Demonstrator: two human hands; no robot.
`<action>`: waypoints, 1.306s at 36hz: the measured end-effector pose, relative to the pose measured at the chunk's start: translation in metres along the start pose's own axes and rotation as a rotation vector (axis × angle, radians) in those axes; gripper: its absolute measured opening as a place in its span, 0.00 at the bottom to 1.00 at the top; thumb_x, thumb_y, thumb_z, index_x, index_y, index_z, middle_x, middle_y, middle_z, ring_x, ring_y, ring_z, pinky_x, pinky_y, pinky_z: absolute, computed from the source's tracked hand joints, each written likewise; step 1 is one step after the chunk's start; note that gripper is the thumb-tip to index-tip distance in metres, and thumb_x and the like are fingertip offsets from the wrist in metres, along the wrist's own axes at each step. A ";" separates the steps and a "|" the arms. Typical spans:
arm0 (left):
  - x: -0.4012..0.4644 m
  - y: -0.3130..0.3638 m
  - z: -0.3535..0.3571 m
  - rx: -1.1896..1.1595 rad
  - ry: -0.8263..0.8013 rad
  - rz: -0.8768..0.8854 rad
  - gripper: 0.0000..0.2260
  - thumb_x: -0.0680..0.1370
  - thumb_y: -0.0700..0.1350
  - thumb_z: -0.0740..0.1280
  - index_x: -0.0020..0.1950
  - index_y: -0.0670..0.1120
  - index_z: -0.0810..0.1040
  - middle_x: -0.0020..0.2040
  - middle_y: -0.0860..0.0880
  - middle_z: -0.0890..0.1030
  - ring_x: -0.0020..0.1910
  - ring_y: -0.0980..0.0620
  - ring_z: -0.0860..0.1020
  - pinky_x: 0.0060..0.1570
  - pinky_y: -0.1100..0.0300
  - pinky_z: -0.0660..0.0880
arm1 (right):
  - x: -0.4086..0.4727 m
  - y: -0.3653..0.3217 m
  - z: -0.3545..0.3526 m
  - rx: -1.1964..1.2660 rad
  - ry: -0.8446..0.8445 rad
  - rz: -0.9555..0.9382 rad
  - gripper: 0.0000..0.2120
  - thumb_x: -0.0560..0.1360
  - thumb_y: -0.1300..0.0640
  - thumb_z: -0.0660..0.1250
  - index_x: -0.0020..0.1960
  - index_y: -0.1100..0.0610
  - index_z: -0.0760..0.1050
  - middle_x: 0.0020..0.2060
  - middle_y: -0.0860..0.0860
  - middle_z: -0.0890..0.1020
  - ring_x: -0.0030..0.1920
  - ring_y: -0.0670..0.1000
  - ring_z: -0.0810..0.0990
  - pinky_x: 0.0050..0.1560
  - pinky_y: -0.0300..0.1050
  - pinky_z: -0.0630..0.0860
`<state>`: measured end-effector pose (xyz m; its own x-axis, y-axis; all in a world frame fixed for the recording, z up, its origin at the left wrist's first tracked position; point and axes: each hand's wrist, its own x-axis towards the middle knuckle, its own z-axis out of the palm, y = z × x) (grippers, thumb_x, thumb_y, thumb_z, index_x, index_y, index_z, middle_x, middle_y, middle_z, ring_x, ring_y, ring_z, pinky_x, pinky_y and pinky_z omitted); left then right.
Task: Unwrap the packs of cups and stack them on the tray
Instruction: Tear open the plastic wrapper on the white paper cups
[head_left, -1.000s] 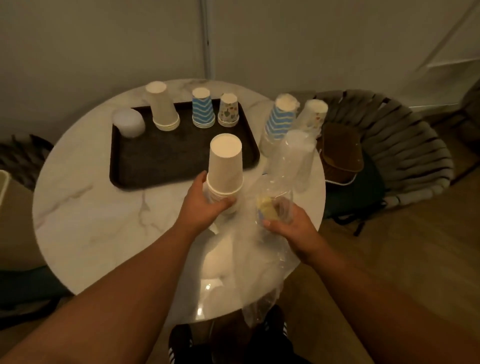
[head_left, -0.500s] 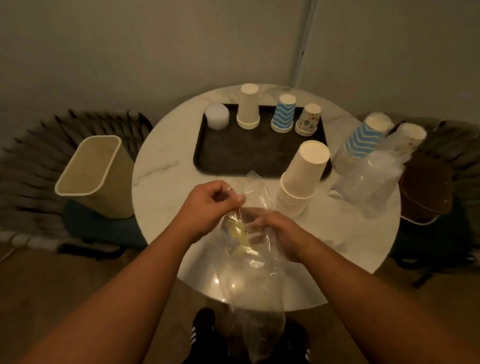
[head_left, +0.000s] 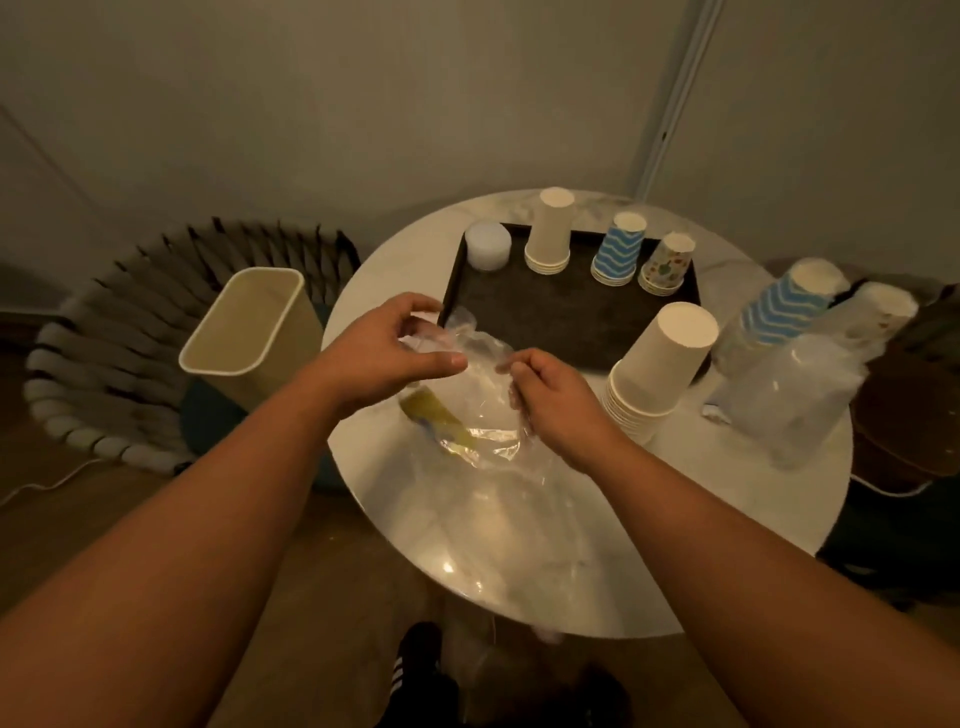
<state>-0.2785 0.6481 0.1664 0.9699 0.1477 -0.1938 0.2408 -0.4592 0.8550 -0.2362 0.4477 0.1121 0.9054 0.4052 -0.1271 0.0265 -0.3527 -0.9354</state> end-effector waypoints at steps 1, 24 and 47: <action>0.000 0.000 0.001 -0.003 -0.013 0.004 0.30 0.69 0.49 0.77 0.69 0.54 0.71 0.55 0.50 0.79 0.51 0.50 0.81 0.52 0.52 0.81 | 0.002 -0.004 -0.002 -0.082 -0.017 -0.035 0.09 0.82 0.54 0.58 0.49 0.50 0.77 0.33 0.46 0.77 0.30 0.44 0.74 0.34 0.41 0.71; 0.046 -0.041 -0.084 -0.002 0.144 0.195 0.09 0.74 0.41 0.74 0.49 0.49 0.77 0.48 0.47 0.81 0.44 0.51 0.80 0.48 0.52 0.78 | 0.053 -0.070 0.021 -0.719 0.096 -0.208 0.07 0.76 0.55 0.64 0.53 0.52 0.78 0.46 0.49 0.80 0.46 0.51 0.77 0.46 0.46 0.74; 0.016 -0.190 -0.003 1.042 -0.527 0.988 0.07 0.68 0.47 0.65 0.41 0.48 0.81 0.38 0.49 0.79 0.41 0.46 0.79 0.56 0.49 0.75 | -0.048 0.092 0.110 -1.102 -0.076 -0.228 0.11 0.68 0.51 0.63 0.46 0.53 0.80 0.42 0.50 0.81 0.41 0.55 0.79 0.42 0.47 0.75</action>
<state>-0.3095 0.7406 0.0021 0.6010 -0.7925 -0.1037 -0.7896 -0.6088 0.0764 -0.3235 0.4884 -0.0041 0.8044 0.5924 -0.0458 0.5817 -0.8009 -0.1422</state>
